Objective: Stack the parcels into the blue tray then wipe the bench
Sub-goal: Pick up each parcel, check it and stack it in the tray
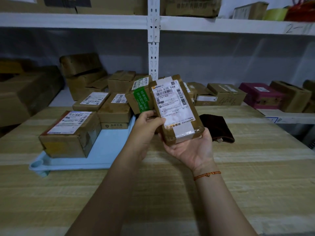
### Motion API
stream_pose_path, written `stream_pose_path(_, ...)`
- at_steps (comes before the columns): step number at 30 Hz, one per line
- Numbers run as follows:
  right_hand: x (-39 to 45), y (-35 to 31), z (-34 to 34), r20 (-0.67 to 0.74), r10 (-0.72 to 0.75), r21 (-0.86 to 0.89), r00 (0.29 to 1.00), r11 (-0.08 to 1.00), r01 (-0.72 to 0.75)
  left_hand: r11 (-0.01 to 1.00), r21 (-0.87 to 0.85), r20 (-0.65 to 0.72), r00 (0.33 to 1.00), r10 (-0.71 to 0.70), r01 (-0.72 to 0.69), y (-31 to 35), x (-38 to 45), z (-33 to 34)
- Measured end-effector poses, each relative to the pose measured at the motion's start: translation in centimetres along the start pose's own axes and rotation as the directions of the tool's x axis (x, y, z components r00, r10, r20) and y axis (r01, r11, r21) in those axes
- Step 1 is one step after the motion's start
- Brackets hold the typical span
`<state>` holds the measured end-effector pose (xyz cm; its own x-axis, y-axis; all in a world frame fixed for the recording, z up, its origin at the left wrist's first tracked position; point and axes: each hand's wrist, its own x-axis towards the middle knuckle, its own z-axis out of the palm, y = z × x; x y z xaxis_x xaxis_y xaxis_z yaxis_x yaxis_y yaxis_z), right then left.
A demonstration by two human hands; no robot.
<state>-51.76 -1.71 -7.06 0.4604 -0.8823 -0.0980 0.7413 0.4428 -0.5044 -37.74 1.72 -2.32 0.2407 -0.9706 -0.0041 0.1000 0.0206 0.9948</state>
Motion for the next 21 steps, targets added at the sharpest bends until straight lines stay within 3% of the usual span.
stream_pose_path(12, 0.4, 0.3, -0.6, -0.062, 0.028, 0.039, 0.998, 0.999, -0.026, 0.996, -0.083, 0.078, 0.997, 0.028, -0.021, -0.3, -0.1, -0.1)
stream_pose_path(21, 1.0, 0.3, -1.2, -0.083, -0.034, -0.067, 0.996, 0.997, 0.029, 0.999, -0.03, 0.042, 0.999, -0.012, 0.013, -0.4, 0.1, -0.1)
